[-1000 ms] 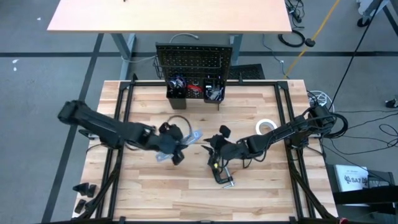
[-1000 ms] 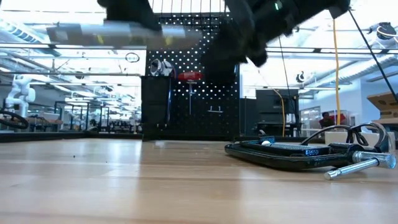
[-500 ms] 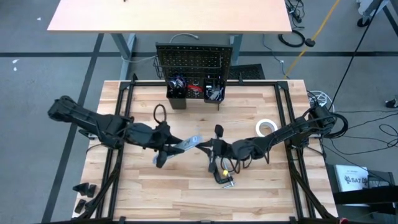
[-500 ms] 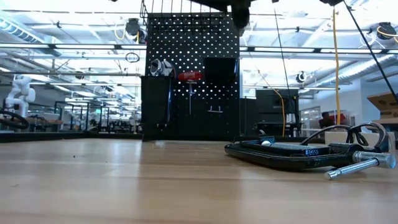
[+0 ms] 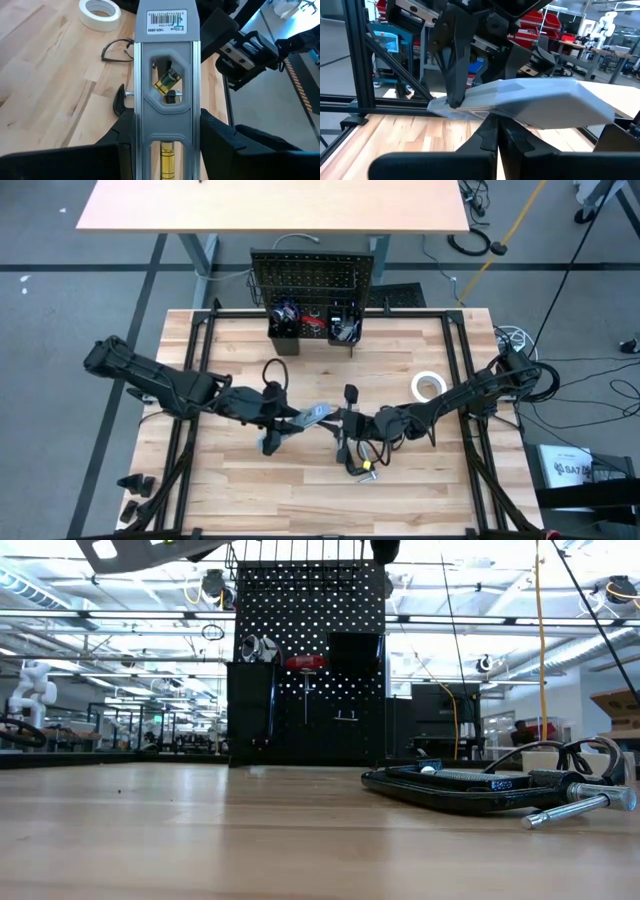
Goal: Hang tools onto peg board
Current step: Put the torpedo level into the left black bin on the peg board
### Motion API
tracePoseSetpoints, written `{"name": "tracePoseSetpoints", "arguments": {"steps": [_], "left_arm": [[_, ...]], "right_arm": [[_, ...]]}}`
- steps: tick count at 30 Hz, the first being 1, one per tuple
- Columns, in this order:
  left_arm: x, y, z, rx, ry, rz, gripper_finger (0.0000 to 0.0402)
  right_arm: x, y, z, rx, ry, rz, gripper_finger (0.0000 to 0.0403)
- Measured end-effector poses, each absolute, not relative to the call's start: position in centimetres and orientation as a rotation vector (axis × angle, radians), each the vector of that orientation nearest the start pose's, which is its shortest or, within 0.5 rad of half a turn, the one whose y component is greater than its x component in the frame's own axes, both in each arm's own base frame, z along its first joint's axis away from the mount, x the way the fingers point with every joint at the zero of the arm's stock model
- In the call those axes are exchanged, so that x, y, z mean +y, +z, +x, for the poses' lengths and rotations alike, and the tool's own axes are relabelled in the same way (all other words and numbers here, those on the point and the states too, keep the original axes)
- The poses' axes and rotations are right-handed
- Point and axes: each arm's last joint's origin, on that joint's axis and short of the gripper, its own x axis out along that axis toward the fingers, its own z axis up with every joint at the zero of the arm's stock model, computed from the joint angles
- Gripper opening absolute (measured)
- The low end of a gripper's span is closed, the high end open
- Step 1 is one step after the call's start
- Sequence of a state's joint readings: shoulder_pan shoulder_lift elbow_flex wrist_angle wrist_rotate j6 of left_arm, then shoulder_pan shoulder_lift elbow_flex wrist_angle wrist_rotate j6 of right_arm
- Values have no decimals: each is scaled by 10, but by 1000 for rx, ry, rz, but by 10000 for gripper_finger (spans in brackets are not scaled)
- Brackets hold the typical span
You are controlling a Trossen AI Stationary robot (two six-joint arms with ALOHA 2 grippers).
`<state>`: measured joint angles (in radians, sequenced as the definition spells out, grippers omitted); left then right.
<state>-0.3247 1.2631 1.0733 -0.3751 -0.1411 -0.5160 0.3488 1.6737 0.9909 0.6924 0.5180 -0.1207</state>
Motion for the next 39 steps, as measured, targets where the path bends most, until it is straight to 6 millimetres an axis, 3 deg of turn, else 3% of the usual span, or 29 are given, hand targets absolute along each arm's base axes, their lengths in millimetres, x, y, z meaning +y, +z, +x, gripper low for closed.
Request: {"name": "tracePoseSetpoints", "arguments": {"steps": [33,39], "left_arm": [[-83,313,260,616,-32,-365,127],[-82,310,259,627,-5,-352,127]], "right_arm": [[89,269,361,-44,-164,-129,0],[91,259,360,72,-170,-108,0]]}}
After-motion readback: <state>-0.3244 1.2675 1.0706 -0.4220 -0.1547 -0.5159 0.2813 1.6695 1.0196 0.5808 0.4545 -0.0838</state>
